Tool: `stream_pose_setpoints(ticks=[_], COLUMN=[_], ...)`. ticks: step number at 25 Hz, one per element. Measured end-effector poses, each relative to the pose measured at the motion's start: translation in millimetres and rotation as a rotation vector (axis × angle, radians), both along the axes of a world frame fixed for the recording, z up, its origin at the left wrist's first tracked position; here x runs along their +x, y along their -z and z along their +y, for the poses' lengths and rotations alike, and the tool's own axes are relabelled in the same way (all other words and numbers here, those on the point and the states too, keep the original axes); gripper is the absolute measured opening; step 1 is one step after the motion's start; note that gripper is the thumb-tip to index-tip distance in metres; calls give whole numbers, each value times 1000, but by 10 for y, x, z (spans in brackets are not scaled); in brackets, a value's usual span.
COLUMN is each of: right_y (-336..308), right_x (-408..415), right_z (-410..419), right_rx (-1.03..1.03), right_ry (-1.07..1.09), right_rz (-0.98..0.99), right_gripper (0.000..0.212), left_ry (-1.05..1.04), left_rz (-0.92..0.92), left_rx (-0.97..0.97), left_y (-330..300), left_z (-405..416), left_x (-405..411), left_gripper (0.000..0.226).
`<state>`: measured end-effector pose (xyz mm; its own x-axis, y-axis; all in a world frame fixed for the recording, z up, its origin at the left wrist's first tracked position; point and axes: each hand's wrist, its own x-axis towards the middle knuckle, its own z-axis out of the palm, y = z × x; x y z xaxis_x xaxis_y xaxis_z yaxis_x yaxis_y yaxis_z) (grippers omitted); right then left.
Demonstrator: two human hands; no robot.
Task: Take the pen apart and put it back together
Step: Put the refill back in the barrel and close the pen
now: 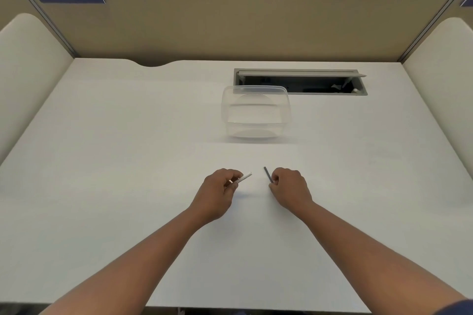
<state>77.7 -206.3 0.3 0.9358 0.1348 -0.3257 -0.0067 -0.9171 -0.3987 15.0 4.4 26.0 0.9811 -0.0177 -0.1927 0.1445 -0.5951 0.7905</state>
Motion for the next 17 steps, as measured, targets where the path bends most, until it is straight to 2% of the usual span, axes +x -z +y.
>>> stream_pose_setpoints(ticks=[7,11,17], right_y=[-40,-204,-544], right_x=[-62,-89,-120], right_z=[4,-4,28], right_rx=[89,367,710], right_ry=[104,244,372], right_rz=[55,92,94], right_gripper=[20,28,18], left_ry=[9,15,-19], left_rz=[-10,-37,-65], left_rx=[12,12,-26], left_y=[-53,-86,-158], left_z=[-2,-19,-49], left_x=[-78,-82,-80], left_gripper=[26,26,25])
